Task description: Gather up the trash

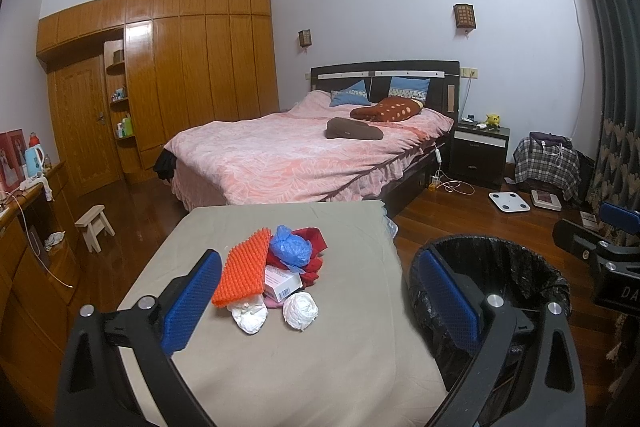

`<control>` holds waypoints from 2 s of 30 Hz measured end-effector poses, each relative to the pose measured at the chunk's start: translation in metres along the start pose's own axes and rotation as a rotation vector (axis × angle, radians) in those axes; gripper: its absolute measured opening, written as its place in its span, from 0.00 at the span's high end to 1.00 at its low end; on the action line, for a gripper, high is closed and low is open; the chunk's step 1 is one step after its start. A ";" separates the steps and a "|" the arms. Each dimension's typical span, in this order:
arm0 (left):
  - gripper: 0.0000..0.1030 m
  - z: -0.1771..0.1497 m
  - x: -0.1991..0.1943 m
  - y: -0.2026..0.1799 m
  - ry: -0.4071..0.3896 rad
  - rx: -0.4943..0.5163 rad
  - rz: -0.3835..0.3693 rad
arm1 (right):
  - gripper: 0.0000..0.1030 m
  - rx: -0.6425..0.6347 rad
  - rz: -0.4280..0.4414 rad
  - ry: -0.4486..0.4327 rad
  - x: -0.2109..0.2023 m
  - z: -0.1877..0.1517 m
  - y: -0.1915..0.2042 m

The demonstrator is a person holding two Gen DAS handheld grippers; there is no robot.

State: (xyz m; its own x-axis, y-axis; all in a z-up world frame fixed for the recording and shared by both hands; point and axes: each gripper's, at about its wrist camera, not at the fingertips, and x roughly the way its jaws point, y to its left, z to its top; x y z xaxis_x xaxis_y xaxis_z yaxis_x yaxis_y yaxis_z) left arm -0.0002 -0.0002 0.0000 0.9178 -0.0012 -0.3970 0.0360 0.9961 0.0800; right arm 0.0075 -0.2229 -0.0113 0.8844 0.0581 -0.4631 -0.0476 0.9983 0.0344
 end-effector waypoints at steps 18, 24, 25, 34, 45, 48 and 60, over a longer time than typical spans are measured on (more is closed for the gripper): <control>0.06 -0.014 0.015 0.015 0.007 -0.012 0.013 | 0.05 0.000 0.015 0.000 0.009 -0.002 0.008; 0.06 -0.015 0.025 0.035 0.011 -0.023 0.048 | 0.05 -0.008 0.053 0.006 0.033 -0.001 0.027; 0.06 -0.016 0.027 0.041 0.013 -0.030 0.054 | 0.05 -0.008 0.058 0.008 0.035 0.000 0.028; 0.06 -0.035 0.069 0.097 0.065 -0.043 0.182 | 0.05 -0.038 0.128 0.052 0.093 -0.009 0.067; 0.06 -0.075 0.126 0.143 0.162 -0.093 0.212 | 0.05 -0.056 0.188 0.152 0.181 -0.035 0.125; 0.08 -0.084 0.139 0.151 0.190 -0.112 0.208 | 0.05 -0.076 0.210 0.177 0.198 -0.042 0.143; 0.16 -0.104 0.163 0.177 0.230 -0.162 0.211 | 0.18 -0.160 0.250 0.291 0.254 -0.071 0.195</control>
State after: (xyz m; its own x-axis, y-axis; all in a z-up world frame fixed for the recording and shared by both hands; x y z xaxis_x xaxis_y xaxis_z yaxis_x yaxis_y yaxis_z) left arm 0.1145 0.1846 -0.1453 0.7846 0.2076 -0.5843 -0.2250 0.9734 0.0437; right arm 0.1902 -0.0131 -0.1852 0.6696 0.2762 -0.6894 -0.3361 0.9405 0.0504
